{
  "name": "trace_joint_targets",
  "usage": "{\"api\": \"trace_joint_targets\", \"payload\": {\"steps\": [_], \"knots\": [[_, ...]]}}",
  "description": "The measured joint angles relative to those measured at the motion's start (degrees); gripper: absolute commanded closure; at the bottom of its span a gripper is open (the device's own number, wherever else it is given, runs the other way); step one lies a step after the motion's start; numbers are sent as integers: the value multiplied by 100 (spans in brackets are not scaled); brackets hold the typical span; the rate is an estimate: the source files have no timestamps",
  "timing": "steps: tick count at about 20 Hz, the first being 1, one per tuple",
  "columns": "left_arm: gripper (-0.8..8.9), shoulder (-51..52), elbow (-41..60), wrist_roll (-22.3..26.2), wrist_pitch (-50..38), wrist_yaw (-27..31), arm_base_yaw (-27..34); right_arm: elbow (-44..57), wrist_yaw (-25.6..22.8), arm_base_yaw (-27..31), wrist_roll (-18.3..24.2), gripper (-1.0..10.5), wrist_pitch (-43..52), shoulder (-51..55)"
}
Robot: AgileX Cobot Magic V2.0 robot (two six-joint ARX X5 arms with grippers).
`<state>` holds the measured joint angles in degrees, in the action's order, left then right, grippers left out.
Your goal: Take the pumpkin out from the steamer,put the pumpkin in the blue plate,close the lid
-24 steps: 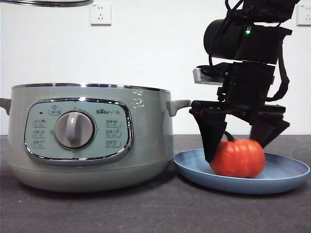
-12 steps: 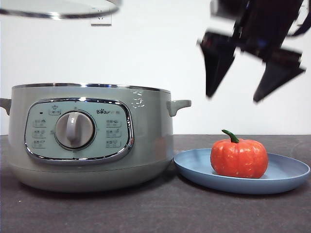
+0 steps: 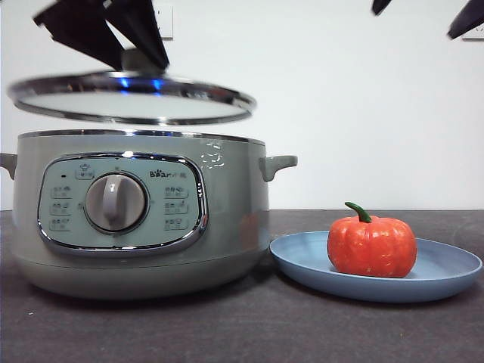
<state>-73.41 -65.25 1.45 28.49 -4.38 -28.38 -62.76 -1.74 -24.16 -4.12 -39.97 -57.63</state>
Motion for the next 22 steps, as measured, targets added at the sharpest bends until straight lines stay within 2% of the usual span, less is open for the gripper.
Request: {"api": "trace_joint_targets", "payload": {"steps": [7,12,16,22], "knots": [[819,-374,0,4,52,-31,-9,0,-22,308,0,384,-286,216],[819,-374,0,4,55,-35,-9,0,-22,319,0,384,-284,216],[819,-383,0,-13,103,-291,-9,0,-22,319,0,384,-284,216],[819,-385,0,-7,105,-225,-22,0,-20,319,0,384,-286,216]]}}
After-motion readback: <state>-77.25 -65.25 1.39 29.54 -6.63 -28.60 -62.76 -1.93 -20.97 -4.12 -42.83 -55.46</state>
